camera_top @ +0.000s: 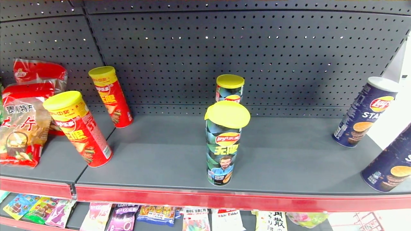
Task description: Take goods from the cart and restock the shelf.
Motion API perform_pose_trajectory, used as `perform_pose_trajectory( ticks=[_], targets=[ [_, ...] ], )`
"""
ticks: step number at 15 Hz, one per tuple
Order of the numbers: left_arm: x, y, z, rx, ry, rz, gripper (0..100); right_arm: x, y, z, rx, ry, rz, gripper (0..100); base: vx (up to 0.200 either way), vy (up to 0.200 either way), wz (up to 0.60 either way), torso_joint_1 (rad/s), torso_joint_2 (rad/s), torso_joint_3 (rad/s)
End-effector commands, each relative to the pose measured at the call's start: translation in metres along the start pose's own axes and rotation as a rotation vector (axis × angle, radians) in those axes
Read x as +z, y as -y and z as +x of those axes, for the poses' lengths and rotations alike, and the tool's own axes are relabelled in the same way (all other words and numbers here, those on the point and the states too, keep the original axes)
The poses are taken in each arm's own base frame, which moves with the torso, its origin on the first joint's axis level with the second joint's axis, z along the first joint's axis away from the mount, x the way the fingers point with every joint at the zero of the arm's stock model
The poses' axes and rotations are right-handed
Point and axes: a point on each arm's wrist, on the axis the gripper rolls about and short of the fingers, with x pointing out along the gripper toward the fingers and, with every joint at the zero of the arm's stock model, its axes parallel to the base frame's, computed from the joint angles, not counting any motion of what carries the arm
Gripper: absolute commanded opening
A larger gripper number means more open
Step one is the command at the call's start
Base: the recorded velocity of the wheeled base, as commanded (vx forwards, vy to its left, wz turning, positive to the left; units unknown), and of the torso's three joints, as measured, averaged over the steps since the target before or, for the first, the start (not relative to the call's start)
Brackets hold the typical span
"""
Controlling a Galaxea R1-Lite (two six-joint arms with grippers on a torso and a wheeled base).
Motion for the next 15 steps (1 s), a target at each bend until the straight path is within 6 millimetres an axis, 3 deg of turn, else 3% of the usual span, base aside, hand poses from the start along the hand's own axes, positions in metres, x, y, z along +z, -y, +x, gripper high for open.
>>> perform_pose_trajectory(
  ticks=[1,15],
  targets=[
    [0.0000,0.0000,0.0004,-0.001,-0.006,0.000,100,0.0001,0.0000,0.0001,0.000,-0.001,0.000,100,0.000,0.000,0.00,0.000,0.00,0.000],
    [0.0000,0.0000,0.0004,-0.001,-0.006,-0.005,100,0.0001,0.0001,0.0001,-0.003,-0.001,-0.003,100,0.000,0.000,0.00,0.000,0.00,0.000]
  ],
)
